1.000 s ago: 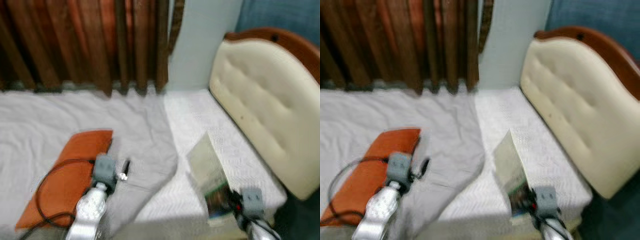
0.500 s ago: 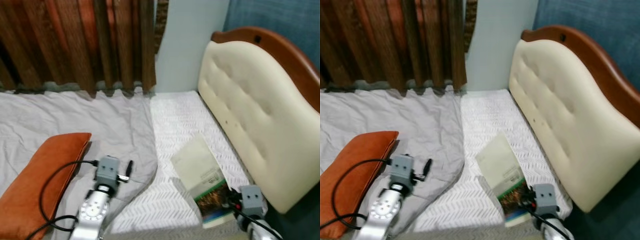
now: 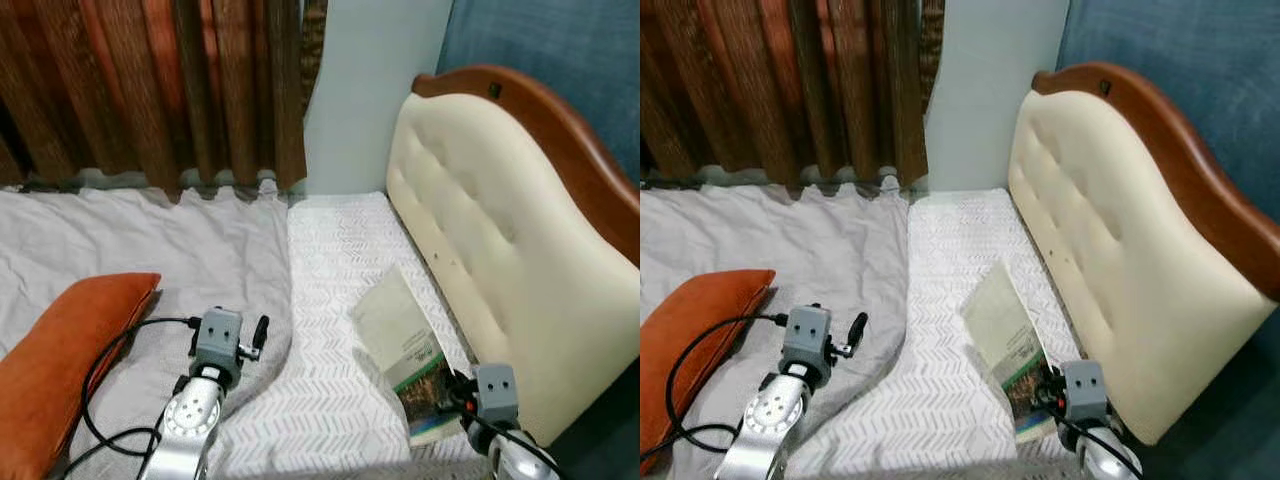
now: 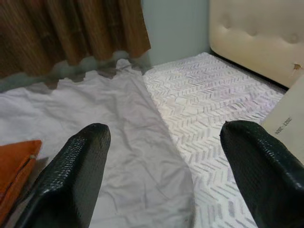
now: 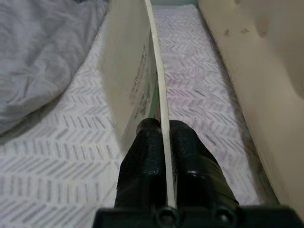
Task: Clean up the room
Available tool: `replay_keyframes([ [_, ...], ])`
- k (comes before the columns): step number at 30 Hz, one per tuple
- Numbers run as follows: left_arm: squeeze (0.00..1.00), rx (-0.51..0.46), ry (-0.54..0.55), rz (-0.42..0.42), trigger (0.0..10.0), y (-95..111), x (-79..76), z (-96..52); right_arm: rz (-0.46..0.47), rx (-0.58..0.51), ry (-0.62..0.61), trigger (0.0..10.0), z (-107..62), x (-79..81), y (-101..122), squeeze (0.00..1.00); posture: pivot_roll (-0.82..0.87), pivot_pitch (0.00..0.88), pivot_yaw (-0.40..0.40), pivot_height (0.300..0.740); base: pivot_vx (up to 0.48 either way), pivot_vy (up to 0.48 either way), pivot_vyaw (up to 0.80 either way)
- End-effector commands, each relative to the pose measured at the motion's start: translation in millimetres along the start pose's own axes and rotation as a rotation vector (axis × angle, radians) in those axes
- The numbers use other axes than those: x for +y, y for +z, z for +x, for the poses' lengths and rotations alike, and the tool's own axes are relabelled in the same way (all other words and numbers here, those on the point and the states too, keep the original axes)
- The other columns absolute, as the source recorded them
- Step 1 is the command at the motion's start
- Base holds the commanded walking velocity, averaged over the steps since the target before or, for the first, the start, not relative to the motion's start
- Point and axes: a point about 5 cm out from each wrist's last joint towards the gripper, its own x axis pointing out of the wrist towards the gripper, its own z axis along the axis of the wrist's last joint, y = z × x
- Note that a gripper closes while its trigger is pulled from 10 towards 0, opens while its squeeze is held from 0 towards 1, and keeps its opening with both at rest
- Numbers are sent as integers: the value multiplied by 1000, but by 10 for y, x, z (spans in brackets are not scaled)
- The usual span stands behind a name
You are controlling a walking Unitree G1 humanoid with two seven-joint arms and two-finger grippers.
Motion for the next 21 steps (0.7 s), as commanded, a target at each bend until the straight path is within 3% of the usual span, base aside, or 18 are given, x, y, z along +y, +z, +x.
replay_keyframes([
  [1,0,9,10,5,10000,-12,68,5,2,-58,16,0,54,36,124,0,56,0,-74,740,480,0,0],
  [14,0,23,-47,24,10000,-12,29,26,21,-39,18,0,62,74,67,0,59,0,-63,740,470,0,0],
  [21,0,9,-50,0,10000,5,45,-7,49,-33,37,0,135,119,93,0,67,0,-49,740,0,0,0],
])
